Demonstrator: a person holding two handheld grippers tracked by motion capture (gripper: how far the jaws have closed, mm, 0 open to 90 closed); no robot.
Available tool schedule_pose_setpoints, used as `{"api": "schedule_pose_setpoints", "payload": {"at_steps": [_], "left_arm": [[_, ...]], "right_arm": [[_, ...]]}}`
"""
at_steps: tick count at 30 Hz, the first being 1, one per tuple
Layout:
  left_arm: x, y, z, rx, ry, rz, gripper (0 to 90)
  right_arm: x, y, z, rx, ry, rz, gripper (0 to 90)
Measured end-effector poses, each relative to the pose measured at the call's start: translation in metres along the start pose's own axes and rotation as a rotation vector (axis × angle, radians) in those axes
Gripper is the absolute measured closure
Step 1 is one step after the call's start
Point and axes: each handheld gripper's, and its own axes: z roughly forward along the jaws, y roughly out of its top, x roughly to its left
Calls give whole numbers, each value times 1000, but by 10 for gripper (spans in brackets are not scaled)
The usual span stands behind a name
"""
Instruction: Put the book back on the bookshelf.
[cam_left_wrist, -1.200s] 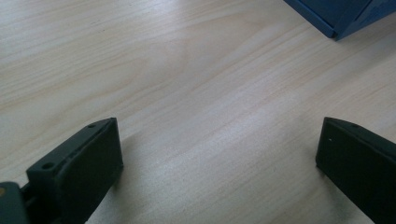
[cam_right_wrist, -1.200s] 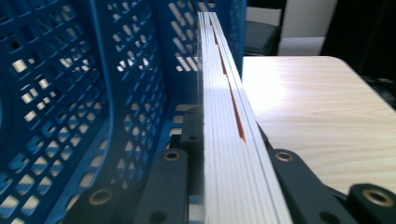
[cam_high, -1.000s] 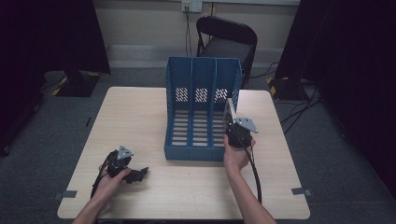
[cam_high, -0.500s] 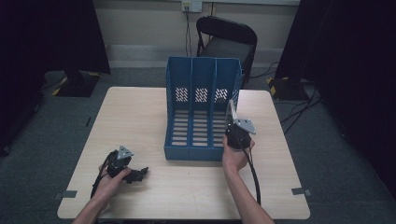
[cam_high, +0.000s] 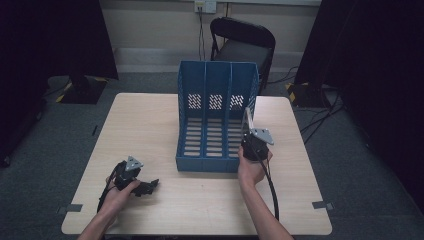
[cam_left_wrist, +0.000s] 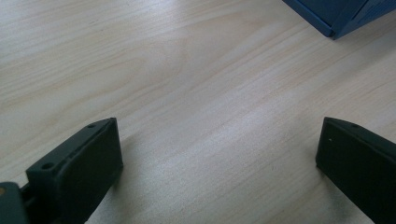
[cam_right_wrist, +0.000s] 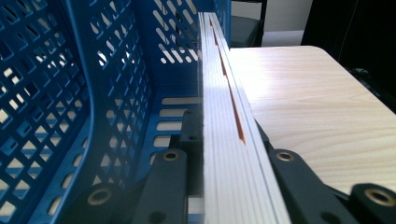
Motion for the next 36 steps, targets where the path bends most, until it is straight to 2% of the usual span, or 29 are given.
{"api": "schedule_pose_setpoints", "payload": {"at_steps": [8, 18, 36], "left_arm": [[0, 0, 0, 0, -1, 0, 0], [0, 0, 0, 0, 0, 0, 0], [0, 0, 0, 0, 0, 1, 0]], "right_arm": [[-3, -1, 1, 11, 25, 4, 739], [-4, 1, 1, 12, 32, -1, 729], [-5, 4, 4, 22, 72, 11, 547]]}}
